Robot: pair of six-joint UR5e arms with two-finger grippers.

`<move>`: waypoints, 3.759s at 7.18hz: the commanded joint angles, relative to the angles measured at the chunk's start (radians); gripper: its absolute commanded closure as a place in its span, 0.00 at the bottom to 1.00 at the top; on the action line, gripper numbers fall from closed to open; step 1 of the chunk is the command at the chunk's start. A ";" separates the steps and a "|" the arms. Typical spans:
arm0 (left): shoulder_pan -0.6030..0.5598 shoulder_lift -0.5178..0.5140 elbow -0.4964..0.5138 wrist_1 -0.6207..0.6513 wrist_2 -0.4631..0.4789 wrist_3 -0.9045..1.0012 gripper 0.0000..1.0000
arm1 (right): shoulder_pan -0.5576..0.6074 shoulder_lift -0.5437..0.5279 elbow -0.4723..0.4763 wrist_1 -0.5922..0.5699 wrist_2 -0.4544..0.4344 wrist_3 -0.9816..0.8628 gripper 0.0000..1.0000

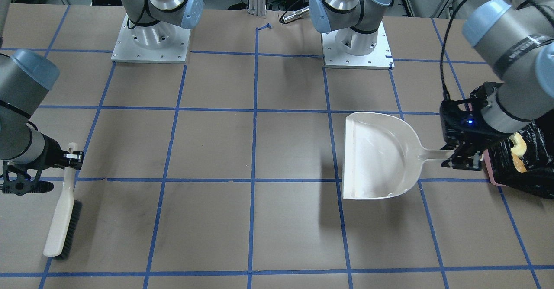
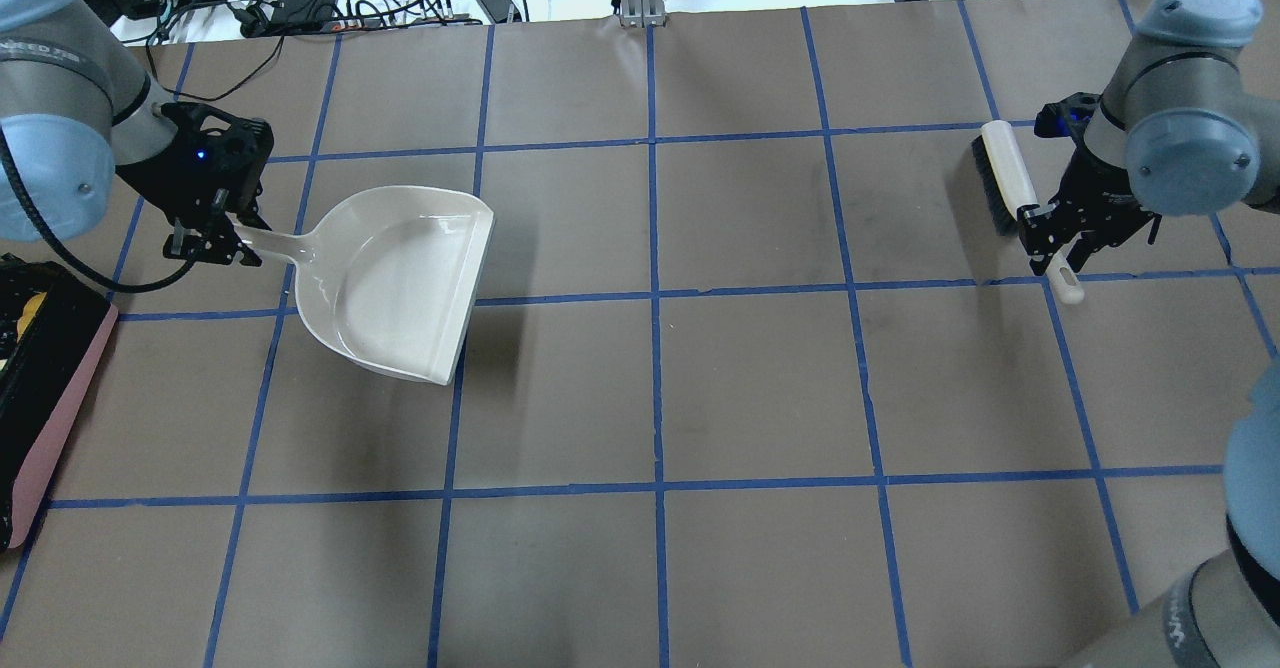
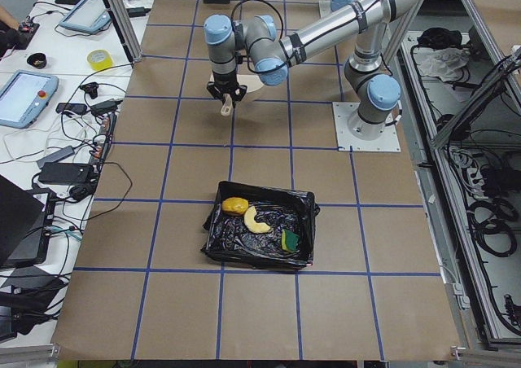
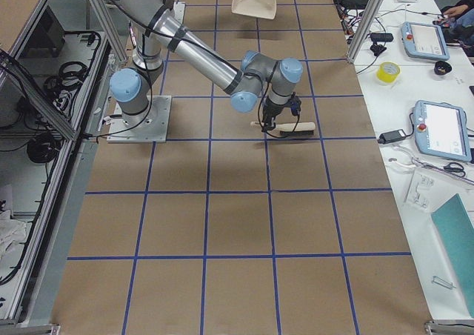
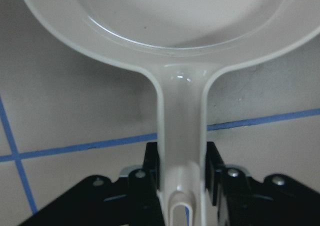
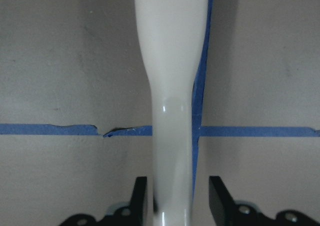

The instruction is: Sweep and dump trash into bin

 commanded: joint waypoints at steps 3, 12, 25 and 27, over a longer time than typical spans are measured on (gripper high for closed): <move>-0.005 0.056 -0.249 0.195 0.003 -0.085 1.00 | 0.000 -0.012 -0.005 0.011 -0.004 0.007 0.31; -0.014 0.086 -0.311 0.205 0.001 -0.124 0.28 | 0.209 -0.322 -0.208 0.377 0.043 0.232 0.00; -0.040 0.070 -0.222 0.096 0.009 -0.222 0.09 | 0.334 -0.373 -0.174 0.408 0.114 0.257 0.00; -0.020 0.063 -0.294 0.163 0.024 -0.220 0.01 | 0.334 -0.374 -0.174 0.413 0.112 0.257 0.00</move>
